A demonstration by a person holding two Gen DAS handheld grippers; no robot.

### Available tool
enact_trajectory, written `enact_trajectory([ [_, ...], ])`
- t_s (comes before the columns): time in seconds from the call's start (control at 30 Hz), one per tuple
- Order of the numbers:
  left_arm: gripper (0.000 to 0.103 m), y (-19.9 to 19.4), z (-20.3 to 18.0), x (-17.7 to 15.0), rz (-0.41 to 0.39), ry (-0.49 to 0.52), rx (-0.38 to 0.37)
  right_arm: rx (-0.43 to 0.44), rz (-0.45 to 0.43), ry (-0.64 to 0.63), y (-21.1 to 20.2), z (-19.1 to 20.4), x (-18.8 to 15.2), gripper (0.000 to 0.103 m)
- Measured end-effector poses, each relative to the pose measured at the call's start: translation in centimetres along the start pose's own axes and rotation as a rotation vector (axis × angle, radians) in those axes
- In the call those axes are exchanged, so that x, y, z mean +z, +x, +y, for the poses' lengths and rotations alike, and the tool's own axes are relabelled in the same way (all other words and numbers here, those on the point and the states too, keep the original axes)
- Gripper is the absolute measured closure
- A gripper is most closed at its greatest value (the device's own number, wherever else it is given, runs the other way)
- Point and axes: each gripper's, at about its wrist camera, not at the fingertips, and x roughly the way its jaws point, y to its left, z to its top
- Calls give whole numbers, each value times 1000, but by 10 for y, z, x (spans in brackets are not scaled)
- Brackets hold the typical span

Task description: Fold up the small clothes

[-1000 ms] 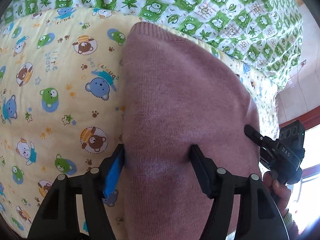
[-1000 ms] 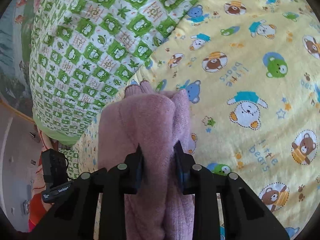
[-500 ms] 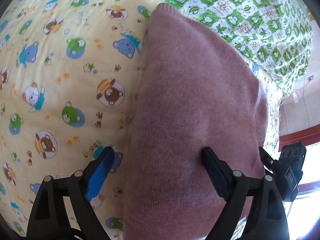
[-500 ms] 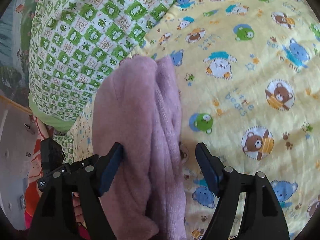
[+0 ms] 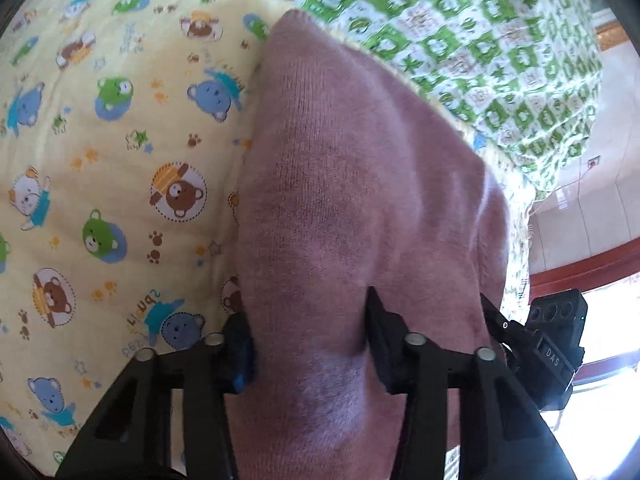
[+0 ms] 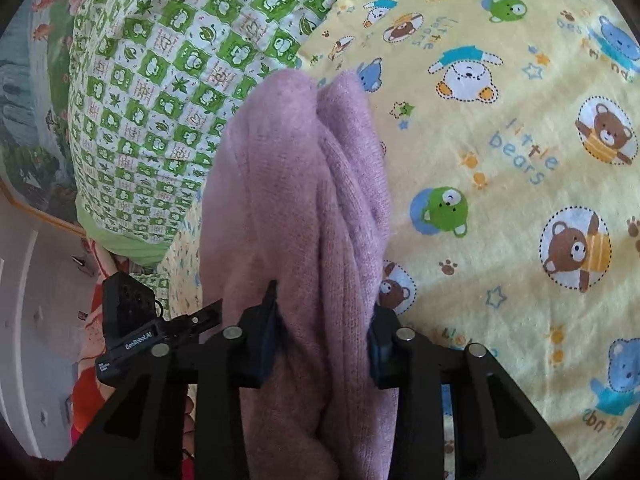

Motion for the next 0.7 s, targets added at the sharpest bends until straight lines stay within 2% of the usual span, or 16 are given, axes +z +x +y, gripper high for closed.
enact_trajectory([
  [0.13,67,-30,-3,-4,-47,7,-45,81,-48,29,-13,14,-6,71],
  [0.3,68,-92,9,-12,-139,24,-54,144,-39,-29,-10,56,-18,72],
  [0.5,68,-182,65,-33,-248,-39,-34,254,16,-106,18,116,-43,73],
  [0.7,68,-265,145,-66,-344,-99,37,339,114,-187,78,177,-81,73],
])
